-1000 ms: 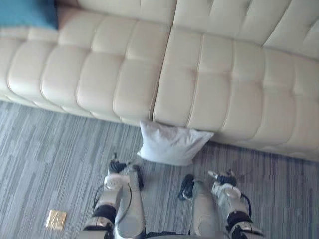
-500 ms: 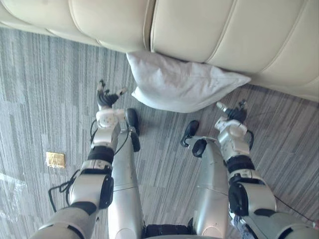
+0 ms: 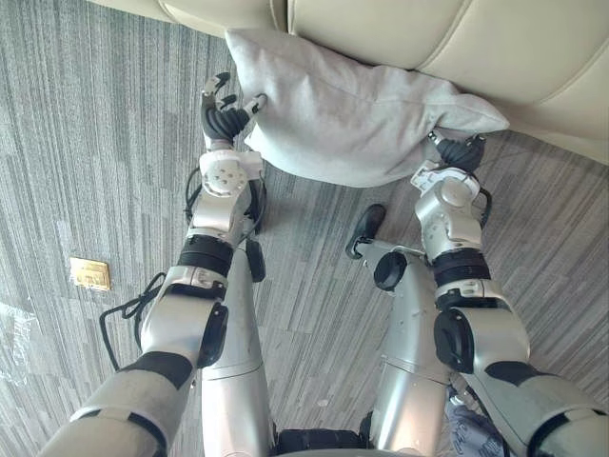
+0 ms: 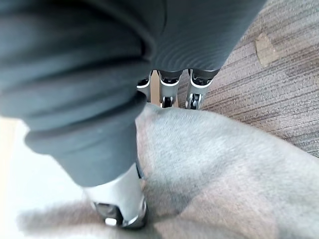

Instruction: Pick up cushions and gather them together orderly.

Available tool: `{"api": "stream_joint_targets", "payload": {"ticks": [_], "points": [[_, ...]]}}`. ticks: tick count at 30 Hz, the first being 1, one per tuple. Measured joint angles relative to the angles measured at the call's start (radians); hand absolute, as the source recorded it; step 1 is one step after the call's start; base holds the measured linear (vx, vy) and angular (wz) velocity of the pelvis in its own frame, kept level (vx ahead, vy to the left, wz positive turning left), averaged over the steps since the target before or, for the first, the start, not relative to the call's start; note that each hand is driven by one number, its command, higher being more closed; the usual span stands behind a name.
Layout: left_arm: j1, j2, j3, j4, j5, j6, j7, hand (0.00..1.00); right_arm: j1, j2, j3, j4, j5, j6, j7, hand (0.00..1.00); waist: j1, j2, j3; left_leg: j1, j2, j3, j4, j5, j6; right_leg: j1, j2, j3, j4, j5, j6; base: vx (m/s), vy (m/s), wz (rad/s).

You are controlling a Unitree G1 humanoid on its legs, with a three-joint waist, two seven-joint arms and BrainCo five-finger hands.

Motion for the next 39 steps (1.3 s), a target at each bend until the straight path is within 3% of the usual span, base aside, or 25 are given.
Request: {"api": "stream_joint_targets", "payload": {"ticks": [9, 13, 14, 16, 19, 24, 28, 32, 37, 39], "points": [[0.061, 0.007, -0.018, -0.133, -0.036, -0.001, 0.026, 1.0, 0.127, 0.002, 0.123, -0.179, 0.008, -0.028, 0.018, 1.0, -0.005, 0.0, -0.001, 0.06, 0.007, -0.017, -0.045, 0.039, -0.024, 0.047, 0.009, -0.022, -0.004, 0.001, -0.008, -0.02, -0.019, 0.04], [0.186, -0.023, -0.031, -0.23, -0.036, -0.006, 0.028, 1.0, 0.275, 0.044, 0.152, -0.3, 0.006, -0.041, 0.021, 1.0, -0.006, 0.001, -0.004, 0.224, 0.008, -0.011, -0.125, 0.055, -0.032, 0.208, 0.018, -0.037, -0.075, 0.008, -0.02, -0.01, -0.03, 0.06], [0.252, -0.027, -0.065, -0.293, -0.036, -0.007, 0.039, 1.0, 0.345, 0.069, 0.16, -0.366, 0.005, -0.045, 0.021, 1.0, -0.005, -0.001, -0.006, 0.321, 0.01, 0.0, -0.18, 0.057, -0.028, 0.303, 0.027, -0.043, -0.126, 0.015, -0.032, -0.01, -0.036, 0.05], [0.31, -0.031, -0.097, -0.337, -0.034, -0.02, 0.043, 1.0, 0.414, 0.079, 0.172, -0.418, -0.002, -0.071, 0.021, 1.0, -0.004, -0.002, -0.039, 0.376, 0.01, 0.015, -0.226, 0.062, -0.021, 0.351, 0.031, -0.044, -0.164, 0.013, -0.028, 0.01, -0.027, 0.01], [0.429, -0.066, -0.13, -0.456, -0.03, -0.042, 0.048, 1.0, 0.561, 0.094, 0.193, -0.568, -0.012, -0.092, 0.026, 1.0, 0.0, 0.001, -0.066, 0.519, 0.009, 0.034, -0.275, 0.059, -0.023, 0.498, 0.031, -0.053, -0.231, 0.024, -0.027, 0.07, -0.006, 0.0], [0.687, -0.128, -0.161, -0.604, -0.017, -0.066, 0.048, 1.0, 0.842, 0.114, 0.256, -0.78, -0.085, -0.119, 0.06, 1.0, 0.007, 0.0, -0.167, 0.776, -0.008, 0.056, -0.403, 0.063, -0.027, 0.762, 0.038, -0.082, -0.378, 0.038, -0.01, 0.15, -0.011, 0.08], [0.843, -0.132, -0.167, -0.649, -0.016, -0.078, 0.03, 1.0, 0.972, 0.118, 0.281, -0.798, -0.129, -0.125, 0.127, 1.0, 0.012, 0.0, -0.269, 0.951, -0.017, 0.079, -0.547, 0.075, -0.034, 0.922, 0.05, -0.097, -0.502, 0.051, 0.011, 0.18, -0.02, 0.01], [0.982, -0.126, -0.176, -0.674, -0.016, -0.087, -0.008, 1.0, 1.061, 0.116, 0.295, -0.754, -0.149, -0.126, 0.196, 1.0, 0.004, 0.011, -0.38, 1.119, -0.03, 0.083, -0.754, 0.141, -0.04, 1.059, 0.077, -0.111, -0.647, 0.084, 0.026, 0.22, -0.019, 0.01], [1.067, -0.123, -0.184, -0.682, -0.016, -0.087, -0.042, 1.0, 1.111, 0.115, 0.295, -0.732, -0.158, -0.124, 0.24, 1.0, -0.008, 0.016, -0.404, 1.209, -0.042, 0.069, -0.79, 0.146, -0.04, 1.187, 0.083, -0.132, -0.732, 0.097, 0.028, 0.15, 0.0, 0.13], [1.096, -0.119, -0.187, -0.681, -0.018, -0.087, -0.06, 1.0, 1.125, 0.112, 0.295, -0.732, -0.16, -0.124, 0.254, 1.0, -0.01, 0.017, -0.402, 1.173, -0.044, 0.051, -0.655, 0.097, -0.025, 1.246, 0.083, -0.154, -0.759, 0.099, 0.029, 0.08, 0.015, 0.33]]}}
